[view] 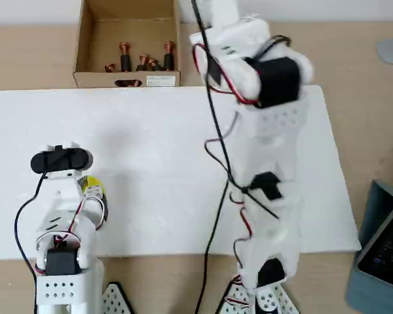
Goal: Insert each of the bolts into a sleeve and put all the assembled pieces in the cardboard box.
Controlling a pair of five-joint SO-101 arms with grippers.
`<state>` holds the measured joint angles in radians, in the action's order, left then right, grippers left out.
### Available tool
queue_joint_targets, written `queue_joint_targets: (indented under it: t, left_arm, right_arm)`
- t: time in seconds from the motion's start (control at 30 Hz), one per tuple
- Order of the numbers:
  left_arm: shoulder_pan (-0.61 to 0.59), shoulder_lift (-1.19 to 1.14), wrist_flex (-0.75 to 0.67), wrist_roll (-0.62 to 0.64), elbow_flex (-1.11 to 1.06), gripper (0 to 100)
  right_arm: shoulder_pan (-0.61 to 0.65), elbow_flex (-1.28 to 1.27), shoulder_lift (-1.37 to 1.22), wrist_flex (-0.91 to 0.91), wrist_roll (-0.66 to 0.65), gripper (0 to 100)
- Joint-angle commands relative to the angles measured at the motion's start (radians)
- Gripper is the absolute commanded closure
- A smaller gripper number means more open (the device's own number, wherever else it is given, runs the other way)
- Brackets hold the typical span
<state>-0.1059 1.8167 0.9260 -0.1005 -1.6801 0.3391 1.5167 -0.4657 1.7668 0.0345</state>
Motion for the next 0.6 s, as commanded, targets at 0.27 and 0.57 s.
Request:
queue_joint_targets:
  t: [0.27, 0.57]
  left_arm:
    - [-0.006, 0.008, -0.006, -0.003, -0.011, 100]
    - [-0.006, 0.008, -0.006, -0.003, -0.011, 100]
  right_arm:
    - [-0.067, -0.667, 0.636, 0.014, 0.011, 98.9]
    - [-0.168, -1.032, 0.975, 0.017, 0.006, 98.9]
